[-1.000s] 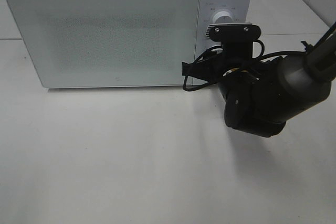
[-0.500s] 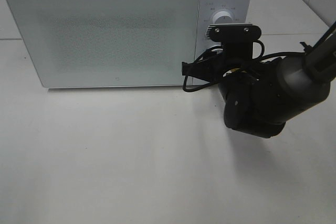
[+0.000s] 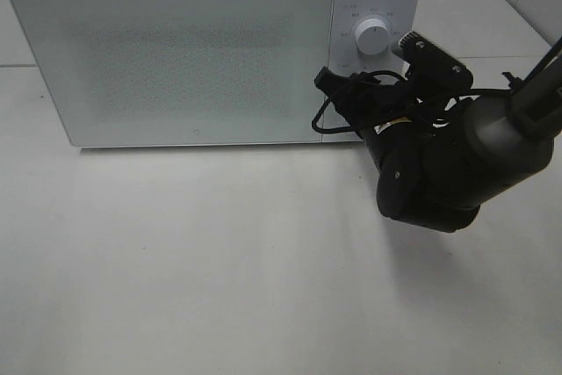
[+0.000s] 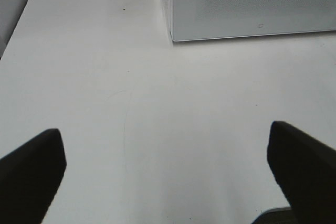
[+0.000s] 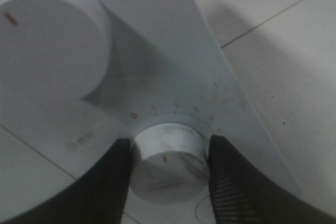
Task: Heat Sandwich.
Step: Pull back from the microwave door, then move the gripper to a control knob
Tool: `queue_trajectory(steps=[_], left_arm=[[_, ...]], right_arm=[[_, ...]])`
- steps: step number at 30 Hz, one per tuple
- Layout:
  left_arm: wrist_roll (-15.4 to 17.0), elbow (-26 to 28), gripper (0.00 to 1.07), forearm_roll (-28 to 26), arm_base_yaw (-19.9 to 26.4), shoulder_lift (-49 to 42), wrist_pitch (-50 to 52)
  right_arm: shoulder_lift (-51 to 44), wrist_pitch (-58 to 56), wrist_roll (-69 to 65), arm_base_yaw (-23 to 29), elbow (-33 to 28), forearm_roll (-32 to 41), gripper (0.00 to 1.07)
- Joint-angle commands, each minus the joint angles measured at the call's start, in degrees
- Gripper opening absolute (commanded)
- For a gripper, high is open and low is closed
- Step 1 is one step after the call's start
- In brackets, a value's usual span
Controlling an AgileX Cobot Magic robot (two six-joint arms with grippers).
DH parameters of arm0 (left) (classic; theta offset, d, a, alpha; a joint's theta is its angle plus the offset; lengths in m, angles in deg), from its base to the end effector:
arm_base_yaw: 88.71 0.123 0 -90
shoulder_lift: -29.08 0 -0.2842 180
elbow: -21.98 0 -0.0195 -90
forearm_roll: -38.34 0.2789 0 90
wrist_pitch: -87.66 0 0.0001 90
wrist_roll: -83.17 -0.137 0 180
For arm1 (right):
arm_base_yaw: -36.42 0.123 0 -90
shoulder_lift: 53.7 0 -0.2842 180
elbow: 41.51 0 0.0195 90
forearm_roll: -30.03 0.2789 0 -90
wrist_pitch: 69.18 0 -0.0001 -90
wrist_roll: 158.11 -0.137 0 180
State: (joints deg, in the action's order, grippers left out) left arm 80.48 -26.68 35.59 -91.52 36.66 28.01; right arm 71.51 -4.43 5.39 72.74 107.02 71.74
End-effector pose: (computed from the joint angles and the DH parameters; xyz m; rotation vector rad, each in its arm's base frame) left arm 0.0621 -0.0087 0.2719 0.0987 2.0198 -0.0586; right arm 0.3713 0.1707 0.0897 0.4849 1.6417 0.4021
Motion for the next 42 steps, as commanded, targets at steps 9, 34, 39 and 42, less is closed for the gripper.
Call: queue_trajectory(steps=[9,34,39,42], left_arm=[[0.52,-0.17,1.01,-0.06,0.17,-1.32,0.17],[0.52,-0.17,1.01,-0.06,0.17,-1.32,0.17],[0.52,-0.17,1.01,-0.06,0.17,-1.32,0.17],[0.52,-0.17,1.01,-0.06,0.17,-1.32,0.17]], right_arm=[[-0.46,2.52,-26.93,0.06,0.57,-5.04,0.07],[-0.46,4.01,-73.74,0.06,0.57,-6.7,0.07],[-0.46,4.13,-72.99,0.06,0.57,-6.82,0.08],[-0.46,4.24,-70.7,0.06,0.57,-6.76,0.08]])
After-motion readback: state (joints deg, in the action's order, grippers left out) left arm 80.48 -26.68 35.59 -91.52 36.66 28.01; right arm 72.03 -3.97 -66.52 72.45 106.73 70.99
